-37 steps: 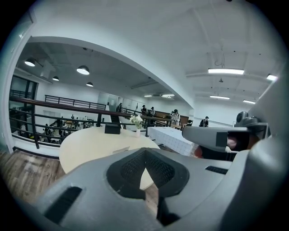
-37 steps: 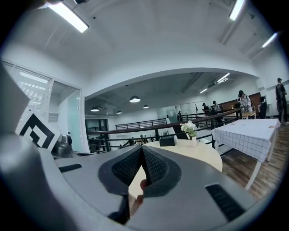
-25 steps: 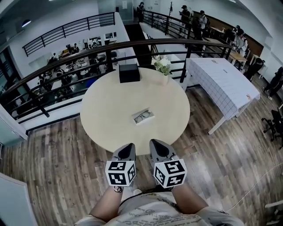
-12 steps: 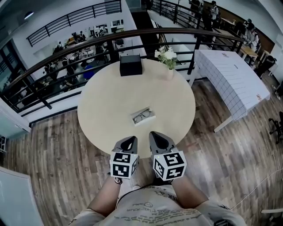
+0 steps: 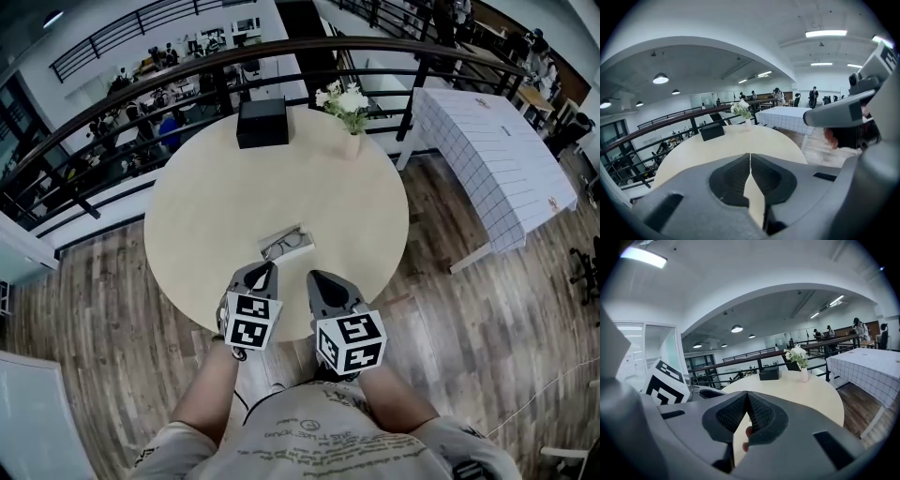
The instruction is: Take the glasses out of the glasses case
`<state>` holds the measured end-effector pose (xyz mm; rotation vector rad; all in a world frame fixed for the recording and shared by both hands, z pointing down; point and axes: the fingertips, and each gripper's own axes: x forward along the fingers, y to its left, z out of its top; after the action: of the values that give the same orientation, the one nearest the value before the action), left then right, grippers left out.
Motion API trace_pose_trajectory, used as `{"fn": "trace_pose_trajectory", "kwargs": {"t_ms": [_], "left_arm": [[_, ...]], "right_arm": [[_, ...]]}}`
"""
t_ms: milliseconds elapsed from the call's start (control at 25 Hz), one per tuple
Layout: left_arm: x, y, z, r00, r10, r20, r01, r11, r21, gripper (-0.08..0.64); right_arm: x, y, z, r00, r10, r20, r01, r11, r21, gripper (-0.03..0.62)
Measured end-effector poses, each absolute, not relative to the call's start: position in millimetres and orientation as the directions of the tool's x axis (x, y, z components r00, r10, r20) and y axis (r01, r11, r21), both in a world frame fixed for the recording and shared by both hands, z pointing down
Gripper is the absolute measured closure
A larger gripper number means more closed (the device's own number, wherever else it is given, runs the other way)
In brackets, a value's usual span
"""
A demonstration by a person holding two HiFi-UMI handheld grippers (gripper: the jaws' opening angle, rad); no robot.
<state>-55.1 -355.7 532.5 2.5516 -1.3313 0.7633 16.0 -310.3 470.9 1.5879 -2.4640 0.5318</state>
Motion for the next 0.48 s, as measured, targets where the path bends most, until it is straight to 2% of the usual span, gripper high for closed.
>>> {"fn": "trace_pose_trajectory", "kwargs": {"t_ms": [480], "left_arm": [[-32, -435, 638, 0.288, -0.66, 0.694, -0.694, -0.643, -0.323, 0.546]], "right_arm": [[60, -367, 491, -0.455, -0.809, 0.373, -0.889, 0.386, -0.246, 0.583]]}}
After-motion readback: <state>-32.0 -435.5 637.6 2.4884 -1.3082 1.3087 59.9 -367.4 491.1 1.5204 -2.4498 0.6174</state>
